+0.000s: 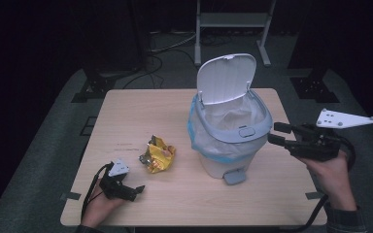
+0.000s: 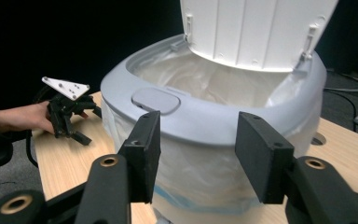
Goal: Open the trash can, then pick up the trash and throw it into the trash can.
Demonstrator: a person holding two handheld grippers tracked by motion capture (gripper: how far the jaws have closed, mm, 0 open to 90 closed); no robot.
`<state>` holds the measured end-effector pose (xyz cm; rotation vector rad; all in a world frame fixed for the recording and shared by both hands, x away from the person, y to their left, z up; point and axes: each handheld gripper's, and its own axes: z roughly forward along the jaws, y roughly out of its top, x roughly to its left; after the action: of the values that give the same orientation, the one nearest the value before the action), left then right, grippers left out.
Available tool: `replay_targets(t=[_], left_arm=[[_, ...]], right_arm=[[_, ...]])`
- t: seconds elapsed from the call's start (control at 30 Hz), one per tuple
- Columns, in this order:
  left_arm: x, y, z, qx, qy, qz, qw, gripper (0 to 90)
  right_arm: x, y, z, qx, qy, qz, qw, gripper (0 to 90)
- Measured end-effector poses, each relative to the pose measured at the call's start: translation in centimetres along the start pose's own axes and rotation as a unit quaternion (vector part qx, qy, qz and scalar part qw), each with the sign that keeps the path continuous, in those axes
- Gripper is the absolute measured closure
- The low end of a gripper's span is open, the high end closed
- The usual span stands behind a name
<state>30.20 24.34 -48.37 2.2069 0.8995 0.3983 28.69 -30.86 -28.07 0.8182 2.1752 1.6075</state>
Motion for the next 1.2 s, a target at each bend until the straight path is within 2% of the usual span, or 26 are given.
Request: replay_targets(t=[0.27, 0.63, 0.73, 1.0, 1.2], left_arm=[[0.0, 0.0, 0.0, 0.0, 0.0, 0.0, 1.0, 0.0], [0.0, 0.0, 0.0, 0.0, 0.0, 0.0, 1.0, 0.0], [0.0, 0.0, 0.0, 0.001, 0.0, 0.0, 1.0, 0.0], [0.0, 0.0, 0.0, 0.001, 0.0, 0.0, 1.0, 0.0], [0.0, 0.0, 0.0, 0.001, 0.0, 0.0, 1.0, 0.0]], right_arm=[[-0.6, -1.0, -0.4, 0.005, -0.011, 0.008, 0.9999, 45.0], [-1.1, -2.5, -0.4, 0.016, -0.029, 0.017, 0.9993, 31.7], [-1.2, -3.2, -0.2, 0.023, -0.038, 0.014, 0.9989, 27.1], [-1.6, -5.7, 0.4, 0.045, -0.057, 0.031, 0.9969, 15.7], [-2.0, -7.6, 1.1, 0.067, -0.069, 0.043, 0.9944, 13.3]])
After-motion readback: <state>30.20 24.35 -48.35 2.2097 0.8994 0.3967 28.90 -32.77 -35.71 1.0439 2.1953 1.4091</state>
